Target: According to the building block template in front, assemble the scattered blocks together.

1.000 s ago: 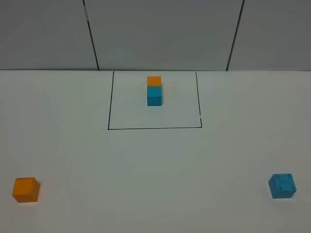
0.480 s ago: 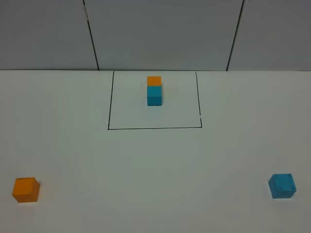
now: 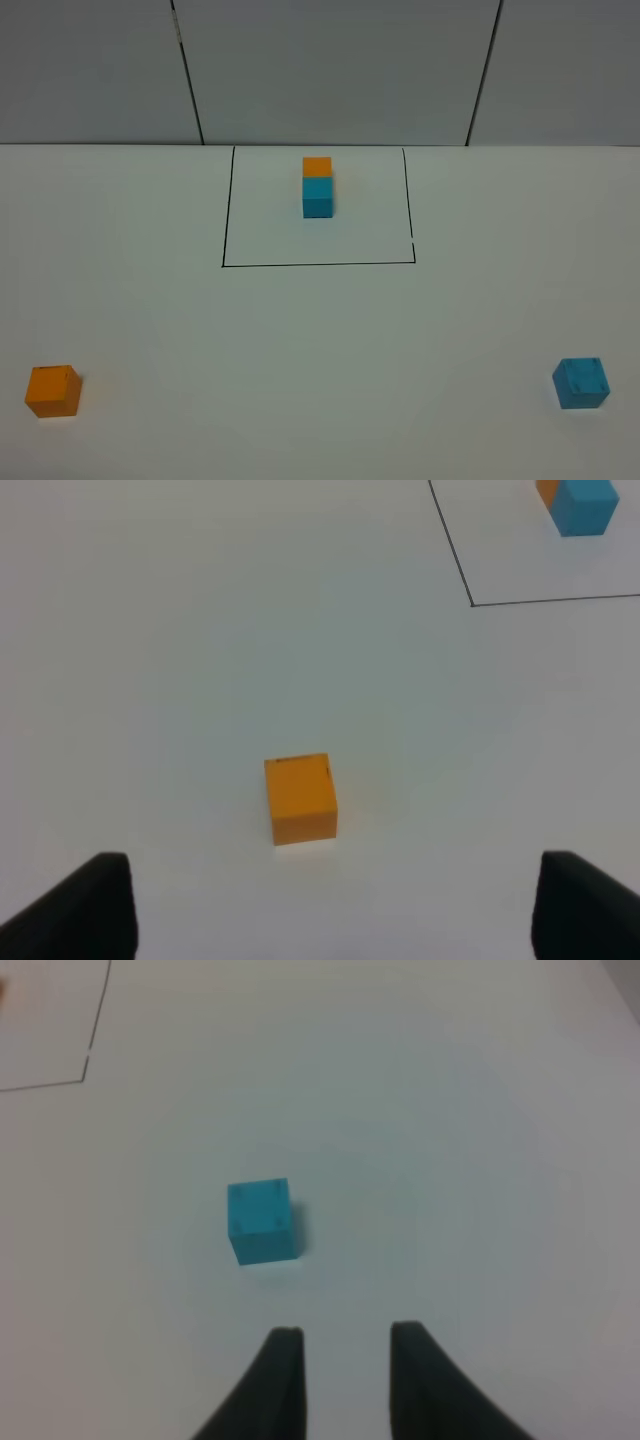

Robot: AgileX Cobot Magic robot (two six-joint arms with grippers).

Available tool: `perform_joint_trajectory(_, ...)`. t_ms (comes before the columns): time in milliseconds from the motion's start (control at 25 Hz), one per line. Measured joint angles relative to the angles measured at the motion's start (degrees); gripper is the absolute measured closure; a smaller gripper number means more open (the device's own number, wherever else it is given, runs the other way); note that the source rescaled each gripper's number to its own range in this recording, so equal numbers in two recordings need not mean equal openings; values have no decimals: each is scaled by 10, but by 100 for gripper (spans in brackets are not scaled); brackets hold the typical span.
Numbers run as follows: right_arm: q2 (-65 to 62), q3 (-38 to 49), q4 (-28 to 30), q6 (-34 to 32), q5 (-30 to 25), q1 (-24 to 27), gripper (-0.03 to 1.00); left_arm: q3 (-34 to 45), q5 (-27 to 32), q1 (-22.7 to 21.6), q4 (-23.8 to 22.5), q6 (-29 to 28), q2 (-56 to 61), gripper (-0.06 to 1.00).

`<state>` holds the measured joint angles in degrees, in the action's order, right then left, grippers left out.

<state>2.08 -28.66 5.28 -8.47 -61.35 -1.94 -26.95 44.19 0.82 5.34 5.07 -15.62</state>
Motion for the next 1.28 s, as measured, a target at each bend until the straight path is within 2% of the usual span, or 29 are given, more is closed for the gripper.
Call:
perform_joint_trajectory(400,0,0,0,0,0,0,97,-7,-109,0,1,60,-206,10)
perform_joint_trajectory(520,0,0,0,0,0,0,97,-30,-123,0,1,73,-283,10)
perform_joint_trajectory(800,0,0,0,1,0,0,97,-126,-111,0,1,125,-450,10)
perform_joint_trajectory(1280,0,0,0,0,0,0,97,-318,-24,0,1,282,-630,10)
